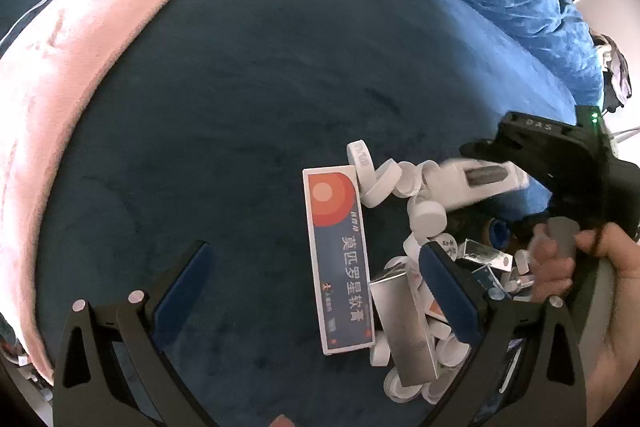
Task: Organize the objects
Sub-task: 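Grasp the white nose-trimmer box with the right gripper while the left grasps an ointment box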
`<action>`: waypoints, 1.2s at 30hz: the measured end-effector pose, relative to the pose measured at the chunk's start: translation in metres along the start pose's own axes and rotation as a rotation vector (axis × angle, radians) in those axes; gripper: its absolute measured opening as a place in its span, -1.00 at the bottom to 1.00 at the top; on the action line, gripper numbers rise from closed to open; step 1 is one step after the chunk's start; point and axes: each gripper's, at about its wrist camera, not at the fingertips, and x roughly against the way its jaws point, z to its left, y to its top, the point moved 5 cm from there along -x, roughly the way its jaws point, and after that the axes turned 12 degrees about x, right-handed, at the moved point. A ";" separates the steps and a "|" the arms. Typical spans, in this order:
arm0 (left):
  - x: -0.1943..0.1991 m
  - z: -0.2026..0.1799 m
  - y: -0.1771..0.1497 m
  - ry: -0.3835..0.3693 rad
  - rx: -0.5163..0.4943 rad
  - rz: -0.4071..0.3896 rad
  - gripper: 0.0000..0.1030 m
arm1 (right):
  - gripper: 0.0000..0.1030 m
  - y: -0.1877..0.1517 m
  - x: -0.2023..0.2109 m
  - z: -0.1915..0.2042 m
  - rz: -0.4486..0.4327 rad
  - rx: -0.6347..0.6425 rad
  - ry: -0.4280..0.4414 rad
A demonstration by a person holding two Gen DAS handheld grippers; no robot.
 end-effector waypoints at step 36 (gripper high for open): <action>-0.054 0.008 -0.004 0.091 0.156 0.049 0.45 | -0.01 -0.031 0.023 0.006 0.148 0.609 -0.160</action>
